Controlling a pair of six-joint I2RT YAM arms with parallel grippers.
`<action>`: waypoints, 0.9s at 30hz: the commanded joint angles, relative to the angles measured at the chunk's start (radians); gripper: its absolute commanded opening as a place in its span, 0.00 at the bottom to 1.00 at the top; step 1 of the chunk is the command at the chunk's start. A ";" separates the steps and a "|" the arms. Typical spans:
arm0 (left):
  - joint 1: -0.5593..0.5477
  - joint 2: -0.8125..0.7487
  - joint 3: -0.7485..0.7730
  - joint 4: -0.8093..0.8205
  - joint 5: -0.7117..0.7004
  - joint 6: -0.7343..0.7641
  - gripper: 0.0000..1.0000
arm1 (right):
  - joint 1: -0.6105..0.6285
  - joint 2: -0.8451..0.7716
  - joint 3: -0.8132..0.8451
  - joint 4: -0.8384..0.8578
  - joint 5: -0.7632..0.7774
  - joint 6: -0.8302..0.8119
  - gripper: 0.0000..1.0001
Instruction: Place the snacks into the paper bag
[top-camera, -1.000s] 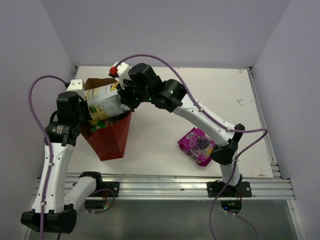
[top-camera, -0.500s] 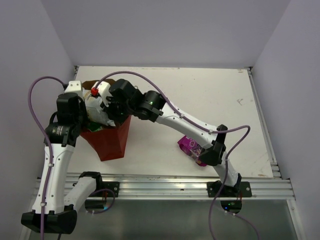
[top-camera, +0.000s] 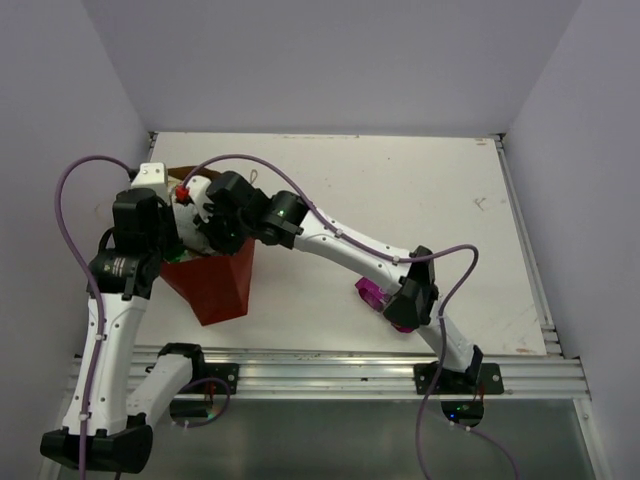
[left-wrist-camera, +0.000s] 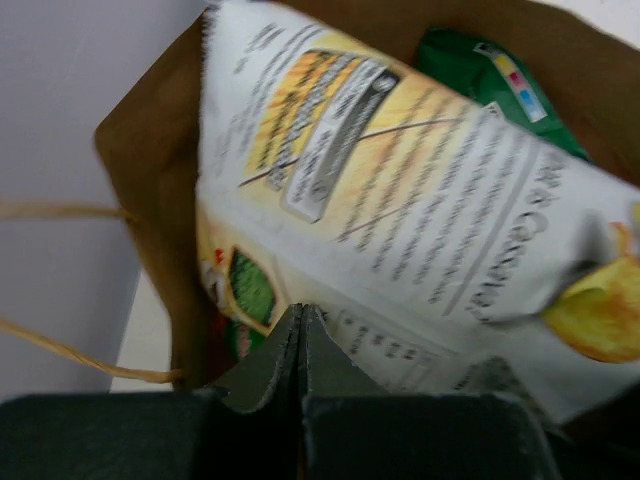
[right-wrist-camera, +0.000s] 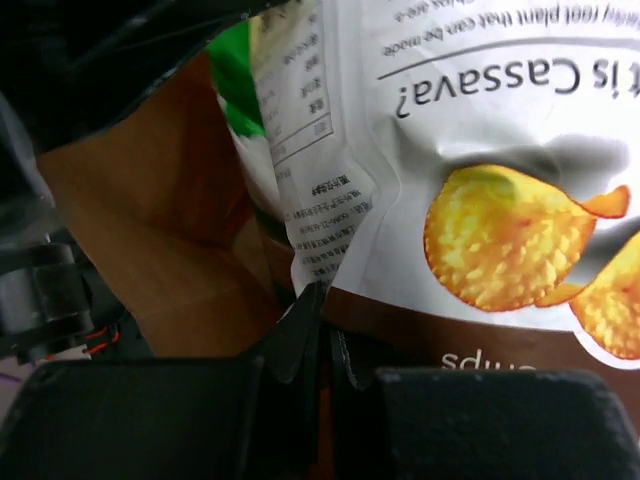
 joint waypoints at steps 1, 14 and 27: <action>-0.024 -0.027 0.007 0.064 0.070 -0.003 0.00 | 0.014 0.072 -0.047 -0.011 -0.085 0.037 0.06; -0.039 -0.009 -0.002 0.074 0.058 0.006 0.00 | 0.014 -0.150 0.093 -0.042 0.125 -0.026 0.58; -0.039 0.034 0.131 0.045 -0.037 -0.030 0.00 | -0.084 -0.459 -0.172 -0.036 0.365 0.020 0.85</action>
